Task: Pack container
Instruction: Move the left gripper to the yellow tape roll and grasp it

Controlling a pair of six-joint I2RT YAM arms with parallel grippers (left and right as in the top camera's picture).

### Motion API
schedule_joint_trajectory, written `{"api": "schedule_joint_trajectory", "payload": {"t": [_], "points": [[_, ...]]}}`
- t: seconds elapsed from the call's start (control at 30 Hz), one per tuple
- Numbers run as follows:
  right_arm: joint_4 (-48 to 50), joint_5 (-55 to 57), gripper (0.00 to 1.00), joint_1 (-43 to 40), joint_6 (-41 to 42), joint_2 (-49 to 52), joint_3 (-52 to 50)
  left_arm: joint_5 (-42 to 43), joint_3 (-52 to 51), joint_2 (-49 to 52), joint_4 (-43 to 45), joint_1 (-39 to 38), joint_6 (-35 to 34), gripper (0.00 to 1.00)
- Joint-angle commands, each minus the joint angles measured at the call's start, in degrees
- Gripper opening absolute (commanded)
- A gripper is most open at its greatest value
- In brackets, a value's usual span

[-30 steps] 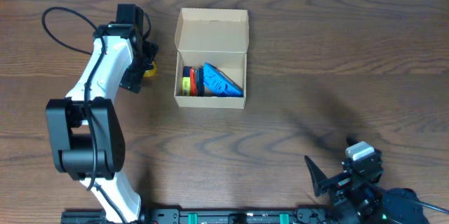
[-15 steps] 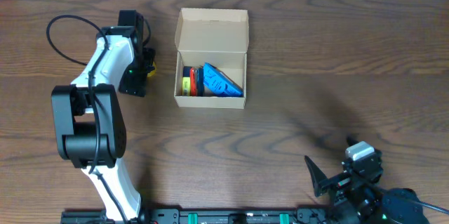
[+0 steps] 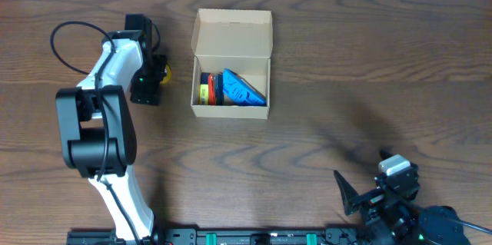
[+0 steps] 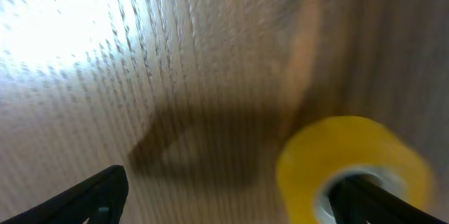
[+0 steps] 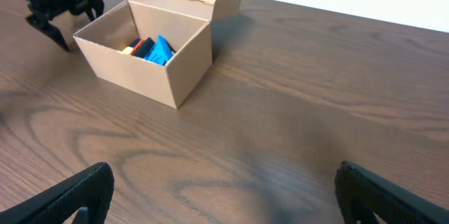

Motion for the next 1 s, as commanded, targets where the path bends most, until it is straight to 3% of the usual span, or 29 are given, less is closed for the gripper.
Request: {"api": "schedule_joint_trajectory", "payload": {"t": [0.0, 0.13, 0.3, 0.43, 0.63, 0.97], "points": [[0.0, 0.4, 0.99, -0.4, 0.6, -0.3, -0.1, 1.2, -0.1, 2.3, -0.2, 0.1, -0.4, 0.88], [0.0, 0.4, 0.99, -0.4, 0.6, -0.3, -0.1, 1.4, -0.1, 2.3, -0.2, 0.1, -0.4, 0.78], [0.0, 0.4, 0.99, -0.4, 0.6, -0.3, -0.1, 1.9, -0.1, 2.0, -0.2, 0.1, -0.4, 0.40], [0.0, 0.4, 0.99, -0.4, 0.6, -0.3, -0.1, 1.0, -0.1, -0.9, -0.1, 0.1, -0.1, 0.21], [0.0, 0.4, 0.99, -0.4, 0.6, -0.3, -0.1, -3.0, -0.1, -9.1, 0.0, 0.1, 4.7, 0.06], [0.0, 0.4, 0.99, -0.4, 0.6, -0.3, -0.1, -4.8, 0.7, -23.8, 0.2, -7.1, 17.2, 0.06]]}}
